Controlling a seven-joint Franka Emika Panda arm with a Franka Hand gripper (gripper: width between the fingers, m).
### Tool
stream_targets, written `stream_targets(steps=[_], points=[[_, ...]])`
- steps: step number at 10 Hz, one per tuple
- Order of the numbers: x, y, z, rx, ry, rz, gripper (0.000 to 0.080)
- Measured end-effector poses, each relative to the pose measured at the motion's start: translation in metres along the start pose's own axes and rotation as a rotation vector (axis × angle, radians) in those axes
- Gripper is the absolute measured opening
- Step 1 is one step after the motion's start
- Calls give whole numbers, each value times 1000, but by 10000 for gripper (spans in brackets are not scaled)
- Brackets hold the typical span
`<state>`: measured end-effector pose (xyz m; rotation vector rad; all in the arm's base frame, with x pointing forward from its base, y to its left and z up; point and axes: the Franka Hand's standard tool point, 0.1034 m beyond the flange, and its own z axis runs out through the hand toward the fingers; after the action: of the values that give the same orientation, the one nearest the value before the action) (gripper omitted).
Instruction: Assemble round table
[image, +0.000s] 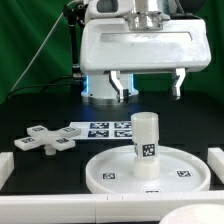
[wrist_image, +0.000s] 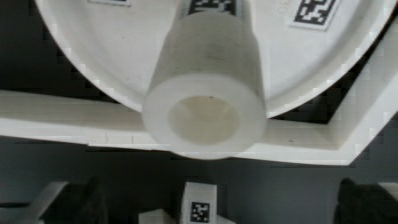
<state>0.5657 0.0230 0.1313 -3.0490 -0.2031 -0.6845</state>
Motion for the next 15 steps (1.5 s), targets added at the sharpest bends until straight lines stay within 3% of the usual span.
stream_targets(steps=[2,3,5,8,10,15], points=[[-2,5,3,-5,0,-1,649],[-9,3,8,20,-80,2,649],[-9,8,14,55,-201,16,649],[-11,-1,18,122,-392,24,649],[-13,-3,23,143,-455,25,649],[-11,8,30,134,-422,15,649]])
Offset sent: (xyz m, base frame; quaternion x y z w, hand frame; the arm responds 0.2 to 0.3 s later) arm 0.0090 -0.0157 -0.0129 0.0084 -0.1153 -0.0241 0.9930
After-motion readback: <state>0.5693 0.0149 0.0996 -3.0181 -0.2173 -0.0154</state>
